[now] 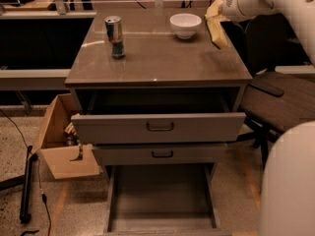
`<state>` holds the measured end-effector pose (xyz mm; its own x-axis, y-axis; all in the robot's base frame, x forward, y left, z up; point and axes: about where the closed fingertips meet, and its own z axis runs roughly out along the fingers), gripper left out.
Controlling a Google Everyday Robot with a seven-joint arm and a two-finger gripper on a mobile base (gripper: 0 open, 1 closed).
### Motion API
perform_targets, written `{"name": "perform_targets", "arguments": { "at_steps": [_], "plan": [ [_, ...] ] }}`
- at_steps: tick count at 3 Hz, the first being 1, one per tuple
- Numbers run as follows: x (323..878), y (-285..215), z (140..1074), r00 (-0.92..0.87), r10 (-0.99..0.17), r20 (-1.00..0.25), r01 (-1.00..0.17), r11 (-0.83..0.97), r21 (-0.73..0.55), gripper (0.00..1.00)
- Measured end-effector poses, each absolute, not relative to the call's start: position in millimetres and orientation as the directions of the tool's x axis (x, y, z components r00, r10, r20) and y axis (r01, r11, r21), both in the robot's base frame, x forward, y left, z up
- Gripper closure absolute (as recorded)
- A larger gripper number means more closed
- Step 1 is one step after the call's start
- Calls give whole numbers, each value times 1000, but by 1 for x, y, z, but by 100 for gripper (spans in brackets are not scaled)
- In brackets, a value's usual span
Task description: Pick sponge from white bowl and place on counter
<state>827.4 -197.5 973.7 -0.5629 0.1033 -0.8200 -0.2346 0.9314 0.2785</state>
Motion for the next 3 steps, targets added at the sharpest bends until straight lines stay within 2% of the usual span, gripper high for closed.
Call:
{"name": "perform_targets", "arguments": {
  "at_steps": [1,3],
  "plan": [
    [814,-178,943,-575,95,-812,-241,930,279,83],
    [798,-149,880,-629,67,-775,-256,923,288,37]
  ]
}}
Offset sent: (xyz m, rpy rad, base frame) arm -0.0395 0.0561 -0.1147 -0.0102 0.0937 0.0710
